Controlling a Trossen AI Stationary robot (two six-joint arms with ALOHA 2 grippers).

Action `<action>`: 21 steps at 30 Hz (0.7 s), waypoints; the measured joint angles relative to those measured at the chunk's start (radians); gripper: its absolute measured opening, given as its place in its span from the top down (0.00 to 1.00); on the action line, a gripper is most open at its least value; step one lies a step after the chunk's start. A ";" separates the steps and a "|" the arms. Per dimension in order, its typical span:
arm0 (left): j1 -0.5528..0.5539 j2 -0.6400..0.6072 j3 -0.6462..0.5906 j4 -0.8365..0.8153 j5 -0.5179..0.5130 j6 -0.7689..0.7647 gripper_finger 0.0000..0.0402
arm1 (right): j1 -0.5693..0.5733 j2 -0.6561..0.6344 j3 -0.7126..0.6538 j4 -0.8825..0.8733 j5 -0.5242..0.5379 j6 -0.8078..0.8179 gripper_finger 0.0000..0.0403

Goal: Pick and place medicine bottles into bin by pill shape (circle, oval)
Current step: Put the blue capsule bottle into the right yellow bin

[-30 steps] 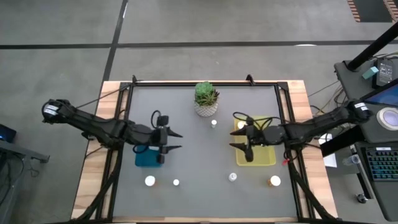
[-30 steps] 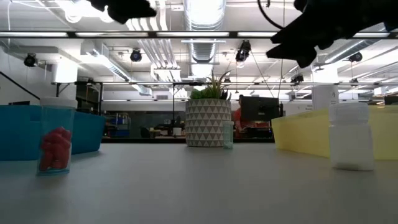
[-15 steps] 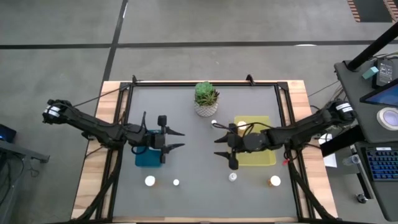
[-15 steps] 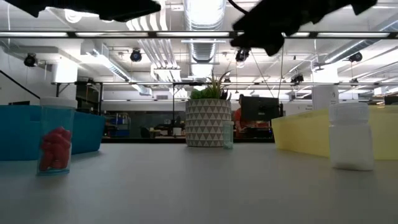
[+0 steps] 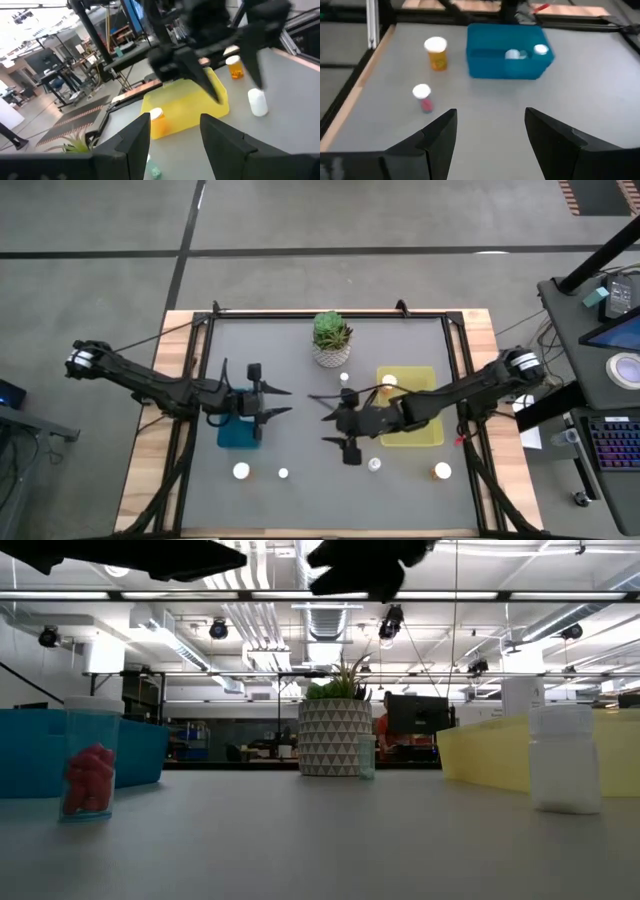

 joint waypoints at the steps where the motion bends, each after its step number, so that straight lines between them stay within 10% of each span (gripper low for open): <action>1: 0.000 -0.013 -0.005 -0.002 0.000 0.000 0.61 | 0.005 0.025 0.027 -0.002 -0.007 -0.007 0.44; 21: -0.002 -0.066 -0.011 0.001 0.000 0.001 0.61 | 0.060 0.485 0.502 -0.205 -0.033 0.073 0.32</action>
